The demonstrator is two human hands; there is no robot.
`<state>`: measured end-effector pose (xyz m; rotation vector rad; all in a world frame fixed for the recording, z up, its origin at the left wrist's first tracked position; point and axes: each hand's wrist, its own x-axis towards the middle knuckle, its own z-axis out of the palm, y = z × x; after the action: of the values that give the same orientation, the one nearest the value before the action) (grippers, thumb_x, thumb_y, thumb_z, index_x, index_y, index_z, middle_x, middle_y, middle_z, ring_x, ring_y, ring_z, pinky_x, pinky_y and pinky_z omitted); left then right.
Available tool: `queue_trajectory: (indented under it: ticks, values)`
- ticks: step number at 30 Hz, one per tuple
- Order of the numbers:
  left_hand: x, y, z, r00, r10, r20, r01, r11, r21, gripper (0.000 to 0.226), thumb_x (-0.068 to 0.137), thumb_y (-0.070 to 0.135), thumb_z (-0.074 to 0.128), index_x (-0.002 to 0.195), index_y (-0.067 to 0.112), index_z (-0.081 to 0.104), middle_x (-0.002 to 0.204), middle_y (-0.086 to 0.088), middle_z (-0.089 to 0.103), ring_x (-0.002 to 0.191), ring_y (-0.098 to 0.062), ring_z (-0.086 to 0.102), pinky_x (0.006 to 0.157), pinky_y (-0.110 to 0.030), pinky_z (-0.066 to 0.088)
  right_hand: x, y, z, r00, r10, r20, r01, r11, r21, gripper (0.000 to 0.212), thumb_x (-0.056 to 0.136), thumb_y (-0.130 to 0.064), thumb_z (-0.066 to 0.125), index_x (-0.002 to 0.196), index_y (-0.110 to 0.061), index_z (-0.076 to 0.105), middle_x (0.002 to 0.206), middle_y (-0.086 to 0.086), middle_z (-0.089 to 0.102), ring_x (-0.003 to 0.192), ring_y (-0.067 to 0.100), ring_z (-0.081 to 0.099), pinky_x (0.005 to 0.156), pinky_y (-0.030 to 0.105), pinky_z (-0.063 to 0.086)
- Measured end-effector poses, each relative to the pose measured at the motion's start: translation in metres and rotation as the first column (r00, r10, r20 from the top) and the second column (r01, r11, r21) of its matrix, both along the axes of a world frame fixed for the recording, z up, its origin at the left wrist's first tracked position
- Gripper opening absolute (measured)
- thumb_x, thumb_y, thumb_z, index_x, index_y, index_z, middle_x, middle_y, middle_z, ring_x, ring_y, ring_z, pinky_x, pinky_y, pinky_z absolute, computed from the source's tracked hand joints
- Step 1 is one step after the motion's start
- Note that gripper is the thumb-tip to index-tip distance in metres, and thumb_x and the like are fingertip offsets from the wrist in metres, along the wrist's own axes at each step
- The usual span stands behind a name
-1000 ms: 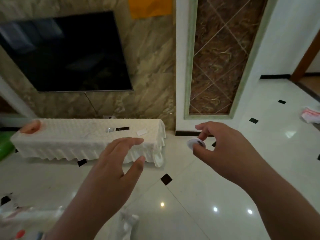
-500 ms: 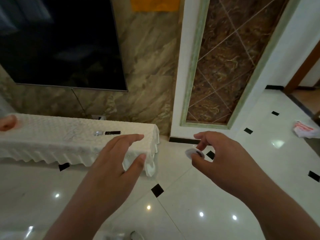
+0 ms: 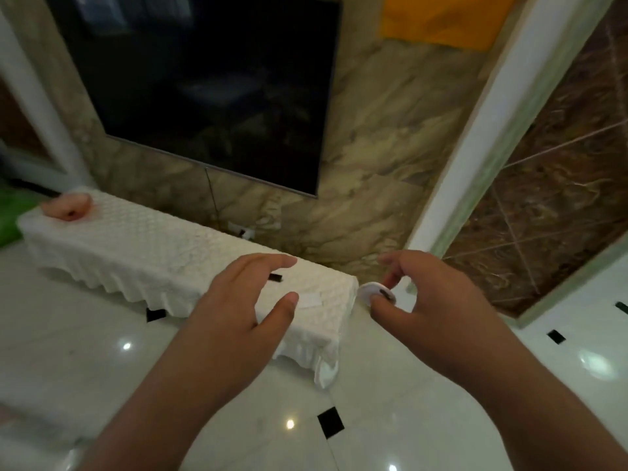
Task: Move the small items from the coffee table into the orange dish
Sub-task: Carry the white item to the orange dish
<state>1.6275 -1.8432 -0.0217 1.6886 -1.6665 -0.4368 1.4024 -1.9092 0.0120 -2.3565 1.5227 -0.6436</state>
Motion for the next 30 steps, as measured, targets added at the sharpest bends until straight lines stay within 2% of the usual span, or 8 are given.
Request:
queue_trajectory:
  ticks: [3,10,15,18,20,22,26,30]
  values:
    - [0.033,-0.003,0.003,0.995,0.096,-0.008,-0.096,0.995,0.001,0.040,0.085,0.057,0.043,0.125,0.053,0.041,0.116,0.043,0.034,0.118,0.008,0.037,0.097,-0.025,0.037,0.040,-0.025,0.000,0.994,0.106,-0.002,-0.106,0.994,0.007,0.023,0.078,-0.058,0.060,0.076,-0.040,0.047,0.110,-0.028,0.053,0.095,-0.006,0.044,0.073,0.024,0.037]
    - [0.100,0.000,0.000,0.913,0.408,0.009,-0.408,0.913,-0.005,0.038,0.084,0.056,0.046,0.122,0.056,0.043,0.113,0.049,0.034,0.111,0.016,0.037,0.090,-0.018,0.033,0.148,-0.090,-0.002,0.912,0.408,0.047,-0.410,0.912,0.037,0.022,0.079,-0.055,0.062,0.075,-0.039,0.049,0.121,-0.026,0.056,0.107,-0.001,0.051,0.077,0.025,0.041]
    - [0.123,-0.009,0.008,0.781,0.621,0.062,-0.621,0.783,-0.020,0.038,0.082,0.062,0.045,0.120,0.062,0.040,0.111,0.051,0.034,0.095,0.004,0.050,0.080,-0.020,0.035,0.218,-0.135,-0.003,0.781,0.623,0.043,-0.624,0.776,0.091,0.019,0.080,-0.056,0.062,0.079,-0.042,0.049,0.131,-0.021,0.053,0.114,0.003,0.049,0.091,0.030,0.047]
    - [0.129,-0.024,0.016,0.690,0.721,0.062,-0.717,0.693,-0.074,0.040,0.084,0.056,0.050,0.123,0.054,0.045,0.119,0.039,0.042,0.112,0.006,0.044,0.090,-0.024,0.038,0.251,-0.167,0.004,0.698,0.711,0.086,-0.716,0.690,0.103,0.018,0.080,-0.057,0.062,0.080,-0.042,0.050,0.129,-0.024,0.052,0.111,0.000,0.047,0.087,0.026,0.043]
    - [0.133,-0.036,0.020,0.641,0.765,0.059,-0.759,0.644,-0.099,0.039,0.084,0.053,0.052,0.123,0.050,0.048,0.120,0.037,0.044,0.118,0.011,0.040,0.093,-0.015,0.033,0.271,-0.185,0.007,0.630,0.766,0.127,-0.777,0.622,0.100,0.019,0.079,-0.058,0.060,0.081,-0.042,0.052,0.128,-0.027,0.051,0.109,-0.003,0.045,0.088,0.027,0.044]
    - [0.138,-0.048,0.021,0.588,0.805,0.081,-0.799,0.594,-0.095,0.038,0.085,0.050,0.052,0.123,0.049,0.048,0.120,0.036,0.045,0.119,0.010,0.039,0.092,-0.010,0.030,0.291,-0.199,0.006,0.566,0.809,0.160,-0.824,0.555,0.115,0.020,0.077,-0.060,0.059,0.082,-0.041,0.052,0.127,-0.030,0.050,0.105,-0.005,0.042,0.090,0.031,0.046]
    - [0.138,-0.062,0.013,0.471,0.879,0.074,-0.878,0.475,-0.062,0.040,0.084,0.051,0.051,0.124,0.048,0.049,0.121,0.031,0.048,0.119,0.009,0.040,0.095,-0.019,0.035,0.323,-0.215,-0.002,0.452,0.867,0.207,-0.889,0.422,0.177,0.021,0.077,-0.058,0.061,0.080,-0.039,0.052,0.126,-0.029,0.050,0.101,-0.004,0.041,0.089,0.034,0.047]
    - [0.143,-0.063,0.006,0.394,0.916,0.077,-0.917,0.397,-0.030,0.040,0.083,0.059,0.047,0.123,0.056,0.043,0.122,0.040,0.041,0.119,0.015,0.036,0.092,-0.021,0.036,0.351,-0.221,-0.005,0.360,0.912,0.198,-0.923,0.318,0.215,0.022,0.074,-0.059,0.056,0.082,-0.039,0.051,0.132,-0.024,0.051,0.106,-0.001,0.044,0.091,0.033,0.045]
